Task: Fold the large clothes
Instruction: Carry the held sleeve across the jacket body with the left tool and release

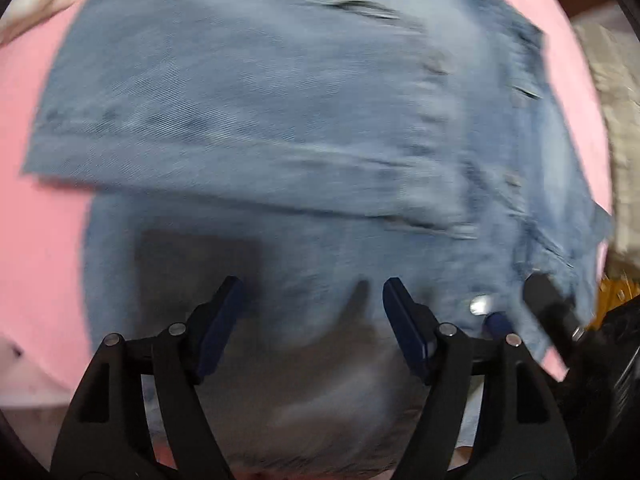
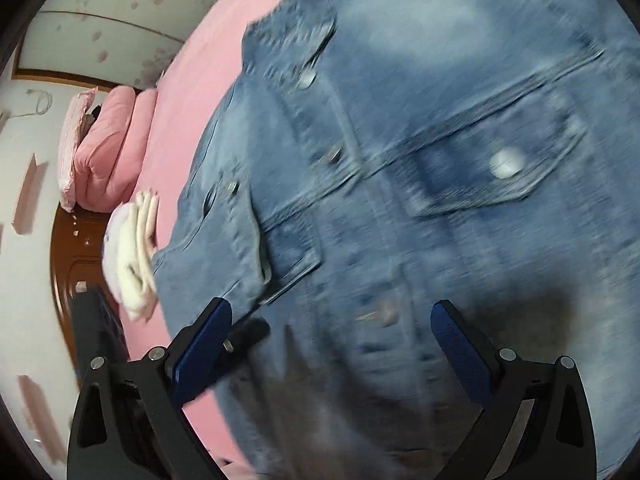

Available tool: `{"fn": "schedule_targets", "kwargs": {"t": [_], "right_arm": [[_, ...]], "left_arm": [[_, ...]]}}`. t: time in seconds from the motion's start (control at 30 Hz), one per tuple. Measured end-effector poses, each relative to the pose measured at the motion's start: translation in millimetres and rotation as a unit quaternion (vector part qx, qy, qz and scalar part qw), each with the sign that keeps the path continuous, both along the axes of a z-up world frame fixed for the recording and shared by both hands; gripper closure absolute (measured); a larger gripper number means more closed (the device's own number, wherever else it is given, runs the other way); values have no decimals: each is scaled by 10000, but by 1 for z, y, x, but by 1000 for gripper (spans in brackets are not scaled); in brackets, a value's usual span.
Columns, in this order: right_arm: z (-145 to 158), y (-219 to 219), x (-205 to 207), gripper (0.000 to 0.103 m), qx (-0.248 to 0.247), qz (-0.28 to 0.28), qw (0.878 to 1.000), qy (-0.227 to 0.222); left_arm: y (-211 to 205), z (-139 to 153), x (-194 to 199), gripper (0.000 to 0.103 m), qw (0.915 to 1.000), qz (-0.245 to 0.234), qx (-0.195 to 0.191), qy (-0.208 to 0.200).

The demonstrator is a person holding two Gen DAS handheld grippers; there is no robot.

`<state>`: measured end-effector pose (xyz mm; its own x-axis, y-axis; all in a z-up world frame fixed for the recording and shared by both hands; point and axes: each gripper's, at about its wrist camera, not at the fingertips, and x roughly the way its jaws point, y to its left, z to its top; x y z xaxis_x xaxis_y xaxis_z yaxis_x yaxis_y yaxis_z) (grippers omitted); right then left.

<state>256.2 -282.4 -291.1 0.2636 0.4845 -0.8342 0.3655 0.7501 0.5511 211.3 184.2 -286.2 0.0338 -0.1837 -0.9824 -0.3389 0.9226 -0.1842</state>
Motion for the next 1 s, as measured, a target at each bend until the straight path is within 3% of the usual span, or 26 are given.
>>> {"fn": "schedule_targets", "kwargs": {"t": [0.17, 0.3, 0.4, 0.53, 0.57, 0.6, 0.67, 0.7, 0.83, 1.0], "right_arm": [[-6, 45, 10, 24, 127, 415, 9990, 141], [-5, 73, 18, 39, 3, 621, 9981, 28], [-12, 87, 29, 53, -63, 585, 9983, 37], [-22, 89, 44, 59, -189, 305, 9993, 41], [-22, 90, 46, 68, -222, 244, 9995, 8], [-20, 90, 50, 83, -264, 223, 9994, -53], [-18, 92, 59, 93, -322, 321, 9989, -88], [-14, 92, 63, 98, -369, 316, 9987, -170], [18, 101, 87, 99, -461, 315, 9969, -551], [94, 115, 120, 99, -408, 671, 9822, -1709]], "left_arm": [[48, 1, -16, 33, 9974, 310, 658, 2], [84, 1, -24, 33, 9949, 502, 877, -11], [104, -1, -30, 33, 9948, 634, 784, -114], [121, -2, -35, 33, 9959, 692, 544, -196], [124, -2, -36, 33, 9961, 675, 527, -220], [125, -2, -37, 33, 9961, 669, 532, -238], [126, -4, -41, 33, 9957, 713, 531, -246], [123, -8, -41, 33, 9956, 733, 527, -248], [129, -12, -44, 33, 9952, 795, 502, -280], [130, -3, -44, 34, 9941, 754, 524, -578]]}}
